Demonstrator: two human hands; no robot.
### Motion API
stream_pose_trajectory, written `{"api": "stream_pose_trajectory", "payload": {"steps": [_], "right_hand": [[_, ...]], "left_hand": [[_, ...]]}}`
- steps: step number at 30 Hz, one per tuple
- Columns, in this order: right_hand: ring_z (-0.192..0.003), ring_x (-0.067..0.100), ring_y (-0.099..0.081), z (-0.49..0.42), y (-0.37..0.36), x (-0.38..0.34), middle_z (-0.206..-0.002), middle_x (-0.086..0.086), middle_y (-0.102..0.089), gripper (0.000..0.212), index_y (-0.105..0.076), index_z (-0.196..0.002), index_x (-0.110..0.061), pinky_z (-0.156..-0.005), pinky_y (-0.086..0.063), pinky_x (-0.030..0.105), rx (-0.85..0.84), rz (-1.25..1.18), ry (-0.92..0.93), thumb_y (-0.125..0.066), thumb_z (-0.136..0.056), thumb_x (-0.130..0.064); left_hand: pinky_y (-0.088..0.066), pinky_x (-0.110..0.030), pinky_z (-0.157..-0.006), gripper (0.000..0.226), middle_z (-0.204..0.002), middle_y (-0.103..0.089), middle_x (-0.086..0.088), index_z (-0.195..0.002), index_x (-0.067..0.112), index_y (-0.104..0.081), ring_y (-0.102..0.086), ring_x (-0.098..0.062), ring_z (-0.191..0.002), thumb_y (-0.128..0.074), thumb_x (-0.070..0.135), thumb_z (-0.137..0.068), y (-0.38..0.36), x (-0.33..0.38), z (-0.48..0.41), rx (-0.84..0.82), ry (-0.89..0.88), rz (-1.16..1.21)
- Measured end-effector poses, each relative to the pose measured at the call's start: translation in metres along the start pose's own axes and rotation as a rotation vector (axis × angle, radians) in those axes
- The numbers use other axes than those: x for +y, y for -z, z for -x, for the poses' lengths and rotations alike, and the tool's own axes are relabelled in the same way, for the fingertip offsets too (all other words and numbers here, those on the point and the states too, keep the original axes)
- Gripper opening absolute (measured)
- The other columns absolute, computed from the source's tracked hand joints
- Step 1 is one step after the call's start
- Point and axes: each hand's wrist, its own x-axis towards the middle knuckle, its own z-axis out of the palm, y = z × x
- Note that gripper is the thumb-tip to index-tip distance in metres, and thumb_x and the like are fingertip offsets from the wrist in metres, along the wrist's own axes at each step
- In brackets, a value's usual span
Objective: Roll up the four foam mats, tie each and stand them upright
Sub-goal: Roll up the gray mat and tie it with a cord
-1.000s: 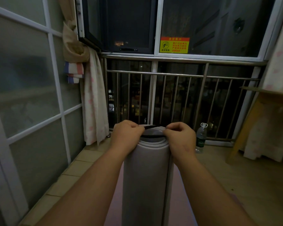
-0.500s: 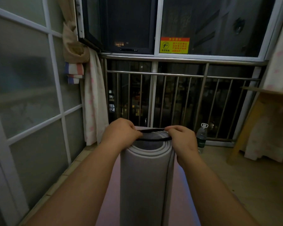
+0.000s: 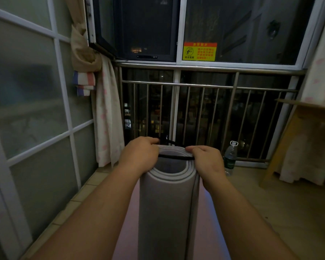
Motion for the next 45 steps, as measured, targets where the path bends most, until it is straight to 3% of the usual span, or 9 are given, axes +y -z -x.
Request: {"api": "stream_pose_trajectory", "payload": {"steps": [6,11,13,16,21,29,34,40,45], "right_hand": [[-0.096,0.021,-0.062,0.0,0.0,0.001,-0.087,-0.008,-0.065,0.023,-0.074,-0.103,-0.017,-0.093,-0.052,0.046,0.01,-0.021,-0.036,-0.052,-0.098,-0.02],[-0.085,0.023,-0.067,0.004,0.008,-0.002,-0.076,-0.003,-0.071,0.029,-0.07,-0.074,-0.026,-0.082,-0.057,0.042,-0.002,-0.118,-0.079,-0.056,-0.095,-0.014],[-0.082,0.029,-0.068,0.005,0.008,-0.001,-0.073,0.005,-0.073,0.027,-0.072,-0.072,-0.018,-0.076,-0.057,0.041,0.014,-0.167,-0.12,-0.056,-0.094,-0.012],[-0.084,0.046,-0.063,0.006,0.005,0.002,-0.089,0.03,-0.066,0.021,-0.066,-0.078,-0.001,-0.072,-0.052,0.048,0.052,-0.216,-0.18,-0.056,-0.092,-0.012],[-0.08,0.026,-0.06,0.006,0.003,0.005,-0.086,0.01,-0.064,0.025,-0.062,-0.084,-0.023,-0.068,-0.051,0.038,0.074,-0.128,-0.082,-0.044,-0.098,-0.011],[-0.084,0.023,-0.064,0.009,0.002,0.002,-0.079,0.004,-0.068,0.022,-0.068,-0.076,-0.019,-0.076,-0.053,0.039,0.101,-0.102,-0.02,-0.058,-0.094,-0.014],[-0.083,0.013,-0.061,0.005,0.005,0.001,-0.081,-0.008,-0.065,0.023,-0.073,-0.1,-0.019,-0.078,-0.052,0.033,0.046,-0.073,0.001,-0.052,-0.098,-0.012],[-0.065,0.019,-0.043,-0.002,0.007,0.007,-0.076,0.008,-0.048,0.021,-0.048,-0.08,-0.016,-0.058,-0.037,0.035,0.117,0.05,0.082,-0.046,-0.096,-0.002],[-0.085,0.013,-0.057,0.0,0.009,0.002,-0.085,-0.005,-0.064,0.041,-0.068,-0.075,-0.02,-0.076,-0.048,0.029,0.05,0.058,0.046,-0.039,-0.097,-0.002]], "left_hand": [[-0.04,-0.038,-0.105,0.042,-0.142,-0.051,-0.002,-0.138,0.025,-0.053,-0.048,-0.023,-0.125,-0.041,0.028,-0.098,-0.003,0.0,0.0,-0.067,0.054,0.047],[-0.044,-0.029,-0.067,0.023,-0.08,-0.054,-0.004,-0.072,0.015,-0.051,-0.051,-0.015,-0.072,-0.043,0.011,-0.093,-0.004,0.003,0.002,-0.077,0.151,0.101],[-0.047,-0.038,-0.073,0.027,-0.079,-0.051,-0.003,-0.068,0.018,-0.046,-0.048,-0.019,-0.07,-0.045,0.012,-0.094,-0.003,0.004,0.004,-0.049,0.189,0.178],[-0.042,-0.041,-0.075,0.028,-0.085,-0.051,-0.014,-0.068,0.017,-0.047,-0.049,-0.025,-0.076,-0.044,0.009,-0.094,-0.003,0.007,0.006,-0.08,0.215,0.186],[-0.038,-0.034,-0.059,0.009,-0.12,-0.053,-0.033,-0.071,0.011,-0.047,-0.049,-0.021,-0.064,-0.046,0.009,-0.08,-0.003,0.003,0.0,-0.106,0.285,0.399],[-0.05,-0.044,-0.085,0.023,-0.069,-0.056,-0.002,-0.066,0.014,-0.056,-0.056,-0.03,-0.073,-0.056,0.018,-0.089,-0.009,-0.004,-0.003,0.067,0.211,0.472],[-0.033,-0.03,-0.104,0.037,-0.142,-0.049,-0.007,-0.134,0.012,-0.054,-0.043,-0.023,-0.13,-0.044,0.025,-0.101,-0.013,-0.002,-0.002,0.02,0.167,0.503],[-0.047,-0.022,-0.071,0.021,-0.106,-0.068,0.003,-0.111,0.018,-0.07,-0.06,-0.006,-0.089,-0.054,0.018,-0.097,-0.015,-0.008,-0.004,0.103,0.131,0.653],[-0.053,-0.03,-0.07,0.028,-0.096,-0.067,0.008,-0.101,0.024,-0.072,-0.061,-0.01,-0.084,-0.046,0.013,-0.097,-0.014,-0.003,-0.001,0.143,0.056,0.529]]}}
